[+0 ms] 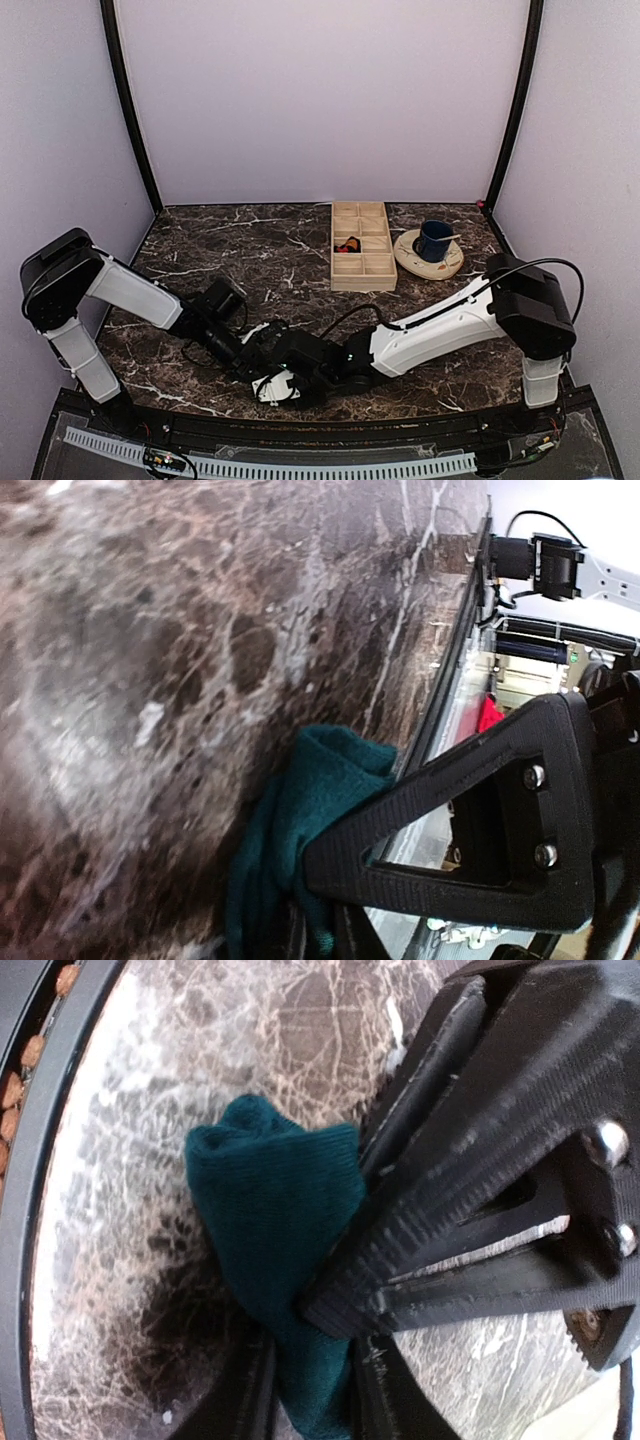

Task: Roll the socks
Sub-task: Pick up the sock from the center of the board.

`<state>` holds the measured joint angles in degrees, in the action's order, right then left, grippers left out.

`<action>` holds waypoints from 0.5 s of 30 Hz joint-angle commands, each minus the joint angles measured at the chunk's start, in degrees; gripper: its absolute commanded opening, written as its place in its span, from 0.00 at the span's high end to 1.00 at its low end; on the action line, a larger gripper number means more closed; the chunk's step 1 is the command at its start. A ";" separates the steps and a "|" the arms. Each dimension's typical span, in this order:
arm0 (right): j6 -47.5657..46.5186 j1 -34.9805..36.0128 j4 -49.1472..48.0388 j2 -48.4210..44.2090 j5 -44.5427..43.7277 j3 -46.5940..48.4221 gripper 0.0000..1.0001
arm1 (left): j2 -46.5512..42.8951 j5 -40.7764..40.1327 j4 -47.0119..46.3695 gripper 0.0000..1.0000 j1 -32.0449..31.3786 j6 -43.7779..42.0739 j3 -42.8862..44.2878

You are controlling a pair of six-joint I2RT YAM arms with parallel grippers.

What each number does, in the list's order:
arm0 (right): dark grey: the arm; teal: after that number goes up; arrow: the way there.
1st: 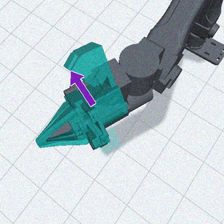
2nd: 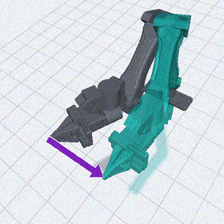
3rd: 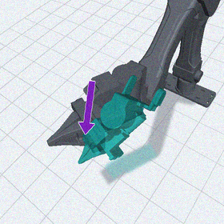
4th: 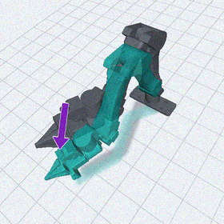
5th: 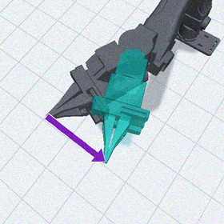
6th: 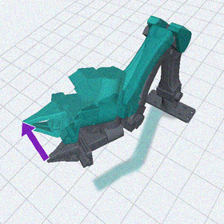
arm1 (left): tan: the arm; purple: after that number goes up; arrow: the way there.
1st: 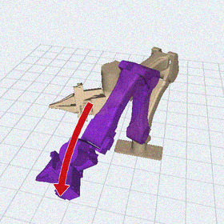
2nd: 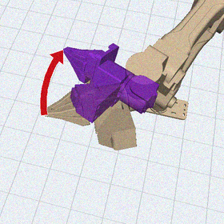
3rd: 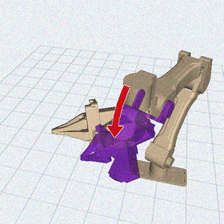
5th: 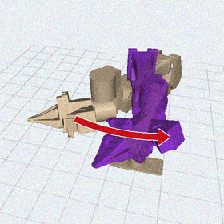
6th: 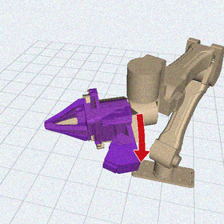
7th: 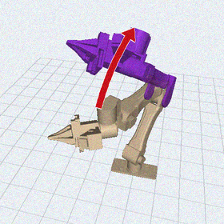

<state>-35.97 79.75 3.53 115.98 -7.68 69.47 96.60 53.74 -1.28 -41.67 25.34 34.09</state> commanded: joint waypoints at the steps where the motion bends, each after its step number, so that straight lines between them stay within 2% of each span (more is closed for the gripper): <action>1: 1.14 -1.11 4.94 8.23 2.43 1.29 0.83 | -1.00 -9.62 8.19 0.82 -1.06 -1.35 1.42; 9: 3.46 -1.92 9.22 11.70 2.76 5.16 0.86 | -5.96 -18.48 16.86 0.73 -1.04 -0.81 5.78; 10: 3.57 -2.01 9.60 12.01 2.83 5.56 0.86 | -6.57 -19.94 18.20 0.48 -0.97 -0.71 6.34; 11: 3.81 -2.05 9.93 12.21 2.97 5.85 0.87 | -7.24 -20.94 19.03 0.32 -0.91 -0.73 6.76; 12: 3.94 -2.17 10.06 12.36 3.08 6.04 0.87 | -7.74 -21.64 19.79 0.28 -0.87 -0.77 7.19; 15: 4.29 -2.17 11.15 12.65 3.40 6.71 0.88 | -9.03 -22.29 20.37 0.33 -0.88 -0.76 7.62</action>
<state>-33.85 77.58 7.94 120.70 -7.05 77.52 87.96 38.65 19.03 -41.85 23.77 39.86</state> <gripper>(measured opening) 0.144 0.692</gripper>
